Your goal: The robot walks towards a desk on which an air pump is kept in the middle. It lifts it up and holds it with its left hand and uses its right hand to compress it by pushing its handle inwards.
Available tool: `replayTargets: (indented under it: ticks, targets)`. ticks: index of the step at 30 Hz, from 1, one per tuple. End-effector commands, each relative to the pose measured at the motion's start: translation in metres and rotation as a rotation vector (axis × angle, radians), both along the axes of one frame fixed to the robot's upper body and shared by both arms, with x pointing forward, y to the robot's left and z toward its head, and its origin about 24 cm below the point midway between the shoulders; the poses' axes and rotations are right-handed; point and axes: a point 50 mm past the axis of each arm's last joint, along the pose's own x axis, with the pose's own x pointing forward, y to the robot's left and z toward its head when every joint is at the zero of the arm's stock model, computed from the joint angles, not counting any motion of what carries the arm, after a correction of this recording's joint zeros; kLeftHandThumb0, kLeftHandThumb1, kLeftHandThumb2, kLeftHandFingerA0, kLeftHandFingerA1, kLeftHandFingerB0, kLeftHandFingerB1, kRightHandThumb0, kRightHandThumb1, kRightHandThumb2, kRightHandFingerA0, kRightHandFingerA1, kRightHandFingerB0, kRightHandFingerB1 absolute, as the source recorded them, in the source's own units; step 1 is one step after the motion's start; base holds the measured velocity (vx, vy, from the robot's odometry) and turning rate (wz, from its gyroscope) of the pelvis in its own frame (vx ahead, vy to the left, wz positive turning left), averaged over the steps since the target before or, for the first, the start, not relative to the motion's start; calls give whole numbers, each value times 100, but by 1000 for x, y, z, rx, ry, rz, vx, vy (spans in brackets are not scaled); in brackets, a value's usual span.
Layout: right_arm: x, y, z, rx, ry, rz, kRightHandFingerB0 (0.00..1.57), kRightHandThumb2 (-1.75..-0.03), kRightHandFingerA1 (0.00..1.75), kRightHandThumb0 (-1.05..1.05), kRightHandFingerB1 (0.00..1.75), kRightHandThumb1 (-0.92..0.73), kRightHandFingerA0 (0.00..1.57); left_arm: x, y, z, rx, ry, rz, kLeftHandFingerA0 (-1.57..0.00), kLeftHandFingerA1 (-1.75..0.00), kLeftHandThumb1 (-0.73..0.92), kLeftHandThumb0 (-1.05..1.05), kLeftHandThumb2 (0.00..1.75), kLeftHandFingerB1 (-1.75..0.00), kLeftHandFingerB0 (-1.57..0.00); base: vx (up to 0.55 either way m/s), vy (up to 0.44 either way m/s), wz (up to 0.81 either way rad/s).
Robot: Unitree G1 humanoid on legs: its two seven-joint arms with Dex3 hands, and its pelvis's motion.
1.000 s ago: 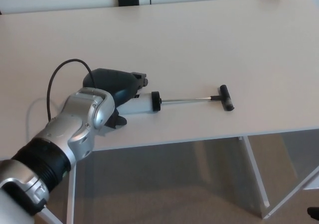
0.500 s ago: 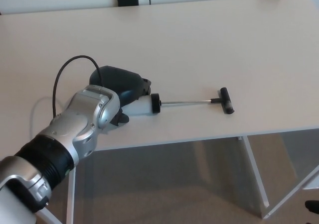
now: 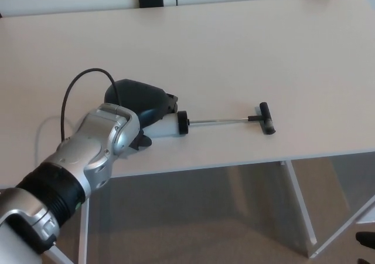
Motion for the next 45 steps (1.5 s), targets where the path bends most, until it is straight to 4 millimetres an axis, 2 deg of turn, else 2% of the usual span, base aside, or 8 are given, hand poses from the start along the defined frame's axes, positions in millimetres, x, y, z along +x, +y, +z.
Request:
replayTargets:
  ticks: [1, 3, 6, 16, 32, 34, 35, 45]
  targets:
    - [-15, 28, 40, 130, -204, 20, 70, -61, 48, -36, 44, -63, 87, -6, 13, -16, 75, 128, -14, -71, -116, 58, -15, 57, -62, -75, 0, 0, 0]
    - [-29, 42, 81, 177, -396, 68, 71, -60, 51, -35, 46, -63, 90, -4, 18, -11, 35, 161, 12, -76, -63, 63, -12, 58, -47, -61, 0, 0, 0]
    - [-46, 51, 149, 178, -665, 99, 74, -60, 48, -40, 44, -63, 91, -1, 28, -2, -177, 241, 101, -78, -155, 75, -1, 60, -140, -55, 0, 0, 0]
    - [-53, 53, 226, 126, -1025, 110, 72, -61, 52, -38, 46, -67, 93, 15, 50, 36, -526, 359, 200, -91, -132, 79, -6, 74, -130, -68, 0, 0, 0]
    - [-52, 67, 252, 127, -1146, 138, 70, -62, 51, -40, 45, -69, 87, 15, 63, 51, -536, 325, 190, -99, -127, 79, -8, 74, -127, -72, 0, 0, 0]
    - [-42, 67, 257, 132, -1182, 145, 56, -62, 46, -49, 40, -71, 72, 16, 66, 54, -544, 316, 200, -105, -124, 80, -11, 72, -131, -71, 0, 0, 0]
    - [-30, 66, 258, 64, -1180, 170, 17, -94, 49, -69, 44, -63, 21, 17, 67, 56, -545, 312, 208, -102, -123, 82, -10, 72, -131, -70, 0, 0, 0]
    - [79, 57, 249, 109, -1010, 220, 0, -120, 16, -92, 10, -81, 0, 18, 68, 63, -542, 304, 193, -98, -117, 85, -9, 65, -127, -67, 0, 0, 0]
